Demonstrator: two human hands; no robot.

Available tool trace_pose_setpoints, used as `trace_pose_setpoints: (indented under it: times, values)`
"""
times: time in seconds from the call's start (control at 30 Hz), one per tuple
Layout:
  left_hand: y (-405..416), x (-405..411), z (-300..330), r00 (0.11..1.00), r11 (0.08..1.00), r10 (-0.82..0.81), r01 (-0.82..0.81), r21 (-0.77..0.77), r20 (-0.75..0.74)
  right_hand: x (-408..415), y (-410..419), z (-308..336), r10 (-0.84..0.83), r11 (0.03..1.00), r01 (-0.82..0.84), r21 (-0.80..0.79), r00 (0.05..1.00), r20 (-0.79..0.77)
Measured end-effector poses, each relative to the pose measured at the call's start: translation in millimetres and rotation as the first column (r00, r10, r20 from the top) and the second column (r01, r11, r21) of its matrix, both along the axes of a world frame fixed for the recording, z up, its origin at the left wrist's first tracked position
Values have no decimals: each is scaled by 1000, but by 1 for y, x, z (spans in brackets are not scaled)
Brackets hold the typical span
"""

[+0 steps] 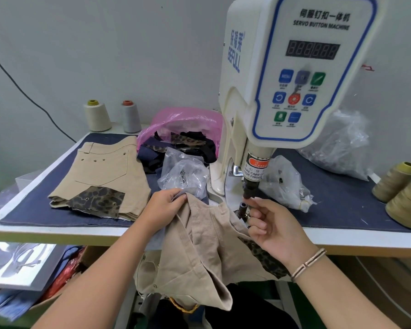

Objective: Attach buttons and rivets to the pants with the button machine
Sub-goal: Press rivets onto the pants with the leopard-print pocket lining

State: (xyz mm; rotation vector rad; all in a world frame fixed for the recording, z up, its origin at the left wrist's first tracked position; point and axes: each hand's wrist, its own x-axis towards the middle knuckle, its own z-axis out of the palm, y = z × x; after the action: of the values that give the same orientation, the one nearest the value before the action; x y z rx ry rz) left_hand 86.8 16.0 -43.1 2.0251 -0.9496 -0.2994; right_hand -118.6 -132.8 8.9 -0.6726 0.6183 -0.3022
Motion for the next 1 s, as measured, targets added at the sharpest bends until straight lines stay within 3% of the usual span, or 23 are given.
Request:
trace_pose_setpoints:
  times: [0.17,0.4,0.47,0.5,0.53,0.57,0.6,0.63,0.67,0.7,0.73,0.8,0.87,1.0]
  values:
    - [0,-1,0,1000,1000,1,-1,-4,-11,0,3,7,-16,996,15,85,1000,12]
    - [-1,-1,-1,1000,1000,8,-9,-11,-23,-5,30,9,-24,933,-20,360,993,116]
    - [-1,-1,-2,1000,1000,15,-15,-18,-20,2,50,7,71,958,-95,269,993,97]
    - [-1,-1,-2,1000,1000,12,-13,-26,-15,11,59,7,136,982,-141,127,990,47]
    - [-1,-1,-2,1000,999,8,-9,-31,-7,24,65,10,186,974,-191,-118,981,-49]
    - [0,0,-2,1000,999,5,-5,-35,-2,41,68,12,179,867,-239,-438,968,-174]
    - [0,0,-2,1000,999,0,0,-42,-3,61,67,14,110,624,-290,-725,952,-286]
    - [1,-1,-1,1000,999,-9,8,-53,-10,84,64,15,4,296,-349,-889,931,-365]
    - [1,-2,0,1000,998,-15,15,-64,-8,104,60,17,-98,23,-393,-919,914,-393]
    - [2,-3,2,1000,997,-21,20,-71,-3,123,55,18,-177,-153,-439,-885,894,-412]
    - [2,-4,3,1000,998,-19,19,-65,5,139,50,17,-253,-269,-500,-823,861,-441]
    - [2,-4,4,1000,999,-14,15,-47,27,163,41,10,-380,-397,-626,-672,778,-501]
    - [1,-4,2,999,999,-3,5,-38,43,178,35,-1,-441,-424,-687,-590,726,-528]
    - [-3,0,-1,993,998,39,-43,34,113,191,32,-17,-476,-513,-663,-546,749,-462]
